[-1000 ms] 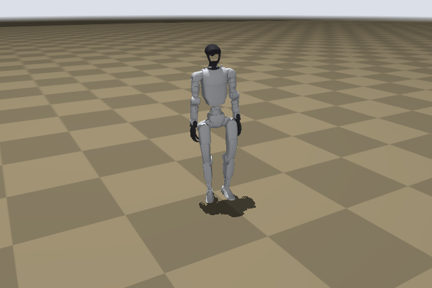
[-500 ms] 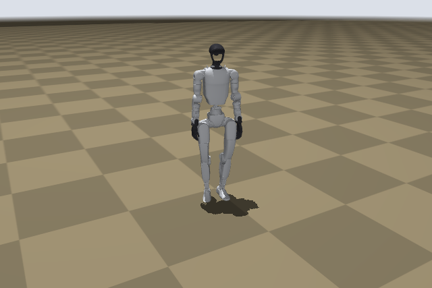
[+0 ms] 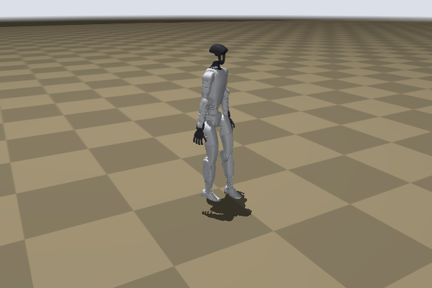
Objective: Upper body actions
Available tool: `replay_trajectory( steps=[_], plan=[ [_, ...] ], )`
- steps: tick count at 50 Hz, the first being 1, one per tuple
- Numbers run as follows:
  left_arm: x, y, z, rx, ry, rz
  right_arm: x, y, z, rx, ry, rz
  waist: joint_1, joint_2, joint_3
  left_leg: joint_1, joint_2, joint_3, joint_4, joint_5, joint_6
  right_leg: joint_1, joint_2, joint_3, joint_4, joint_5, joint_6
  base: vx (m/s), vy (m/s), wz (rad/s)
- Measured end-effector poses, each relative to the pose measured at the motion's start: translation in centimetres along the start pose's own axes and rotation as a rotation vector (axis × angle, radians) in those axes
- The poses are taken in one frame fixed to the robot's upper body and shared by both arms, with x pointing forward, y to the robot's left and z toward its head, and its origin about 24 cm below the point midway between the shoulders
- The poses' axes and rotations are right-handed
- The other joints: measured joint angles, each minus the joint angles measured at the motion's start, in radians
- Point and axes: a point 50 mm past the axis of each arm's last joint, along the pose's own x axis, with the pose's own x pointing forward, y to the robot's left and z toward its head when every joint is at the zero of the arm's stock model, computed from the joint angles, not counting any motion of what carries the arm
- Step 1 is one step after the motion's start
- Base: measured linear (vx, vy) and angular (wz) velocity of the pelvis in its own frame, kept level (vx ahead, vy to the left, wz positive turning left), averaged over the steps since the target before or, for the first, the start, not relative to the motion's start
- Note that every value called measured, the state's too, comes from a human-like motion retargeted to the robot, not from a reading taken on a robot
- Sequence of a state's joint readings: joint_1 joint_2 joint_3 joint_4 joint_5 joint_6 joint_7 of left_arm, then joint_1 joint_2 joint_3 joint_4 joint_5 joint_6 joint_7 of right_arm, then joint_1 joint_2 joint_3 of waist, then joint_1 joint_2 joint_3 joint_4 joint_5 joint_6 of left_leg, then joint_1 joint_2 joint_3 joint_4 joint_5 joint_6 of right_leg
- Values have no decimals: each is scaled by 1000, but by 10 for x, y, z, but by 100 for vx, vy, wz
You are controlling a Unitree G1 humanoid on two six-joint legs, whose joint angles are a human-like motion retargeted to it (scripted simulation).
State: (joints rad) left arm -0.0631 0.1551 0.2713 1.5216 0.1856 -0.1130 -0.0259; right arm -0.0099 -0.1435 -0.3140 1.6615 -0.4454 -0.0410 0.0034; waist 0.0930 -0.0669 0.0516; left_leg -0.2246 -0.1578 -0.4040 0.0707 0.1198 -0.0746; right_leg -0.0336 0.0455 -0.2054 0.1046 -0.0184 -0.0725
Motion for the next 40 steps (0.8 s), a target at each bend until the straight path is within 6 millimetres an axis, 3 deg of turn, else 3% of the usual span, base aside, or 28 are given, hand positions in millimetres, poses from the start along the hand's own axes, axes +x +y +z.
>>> replay_trajectory(
  steps=[5, 7, 11, 16, 22, 25, 27, 30, 35, 40],
  plan=[
    [0, -4, 4, 88, -37, -8, -1, -13, -5, -31, 7, -56, -1, -6, 7, -44, 52, 271, -64, -102, 12, 12, -56, -231, -5, -40, -8, 9, 7, 240],
    [0, -7, 5, 120, -45, -5, -1, -18, -9, -7, 16, -68, 4, -4, 11, -42, 102, 509, -70, -139, -19, 25, -72, -333, -18, -53, -9, 15, 14, 259],
    [0, -9, 1, 133, -36, 4, -2, -26, -20, 31, 42, -85, 19, -6, -4, -21, 168, 865, -46, -167, -22, 39, -100, -511, -42, -78, 2, 27, 13, 263],
    [-1, 2, -2, 209, -17, 41, -2, -28, -29, 49, 54, -107, -4, -14, -48, 18, 214, 1067, 39, -188, 33, 51, -123, -731, -60, -107, 40, 47, 6, 302],
    [-2, 15, -4, 252, -1, 69, -1, -14, -32, 61, 41, -74, -73, -54, -107, 115, 243, 1310, 108, -219, 81, 79, -135, -995, -88, -124, 106, 53, -10, 318],
    [-2, 16, -8, 229, 11, 75, -1, -7, -32, 55, 38, -53, -68, -60, -130, 136, 229, 1281, 90, -189, 78, 93, -115, -1091, -101, -123, 134, 66, -13, 230],
    [-3, 12, -13, 191, 22, 72, -1, -6, -33, 42, 36, -45, -15, -51, -134, 146, 209, 1229, 37, -163, 21, 105, -91, -1113, -100, -123, 144, 69, -8, 110],
    [-4, 3, -25, 93, 52, 69, 0, -7, -30, 10, 32, -40, 71, -70, -141, 130, 155, 1164, -16, -155, 61, 115, -93, -1128, -101, -112, 154, 53, -9, 61],
    [-8, -1, -45, -92, 108, 92, 0, -9, -7, -40, -64, -38, 156, -82, -122, 122, 117, 1041, -39, -176, 95, 150, -83, -1172, -97, -85, 173, 49, -14, 58],
    [-16, 6, -78, -102, 218, 97, 1, -10, 3, -78, -107, -46, 129, -34, -152, 111, 138, 931, -46, -183, 130, 180, -80, -1095, 3, 10, 115, 46, -12, 110]
  ],
)
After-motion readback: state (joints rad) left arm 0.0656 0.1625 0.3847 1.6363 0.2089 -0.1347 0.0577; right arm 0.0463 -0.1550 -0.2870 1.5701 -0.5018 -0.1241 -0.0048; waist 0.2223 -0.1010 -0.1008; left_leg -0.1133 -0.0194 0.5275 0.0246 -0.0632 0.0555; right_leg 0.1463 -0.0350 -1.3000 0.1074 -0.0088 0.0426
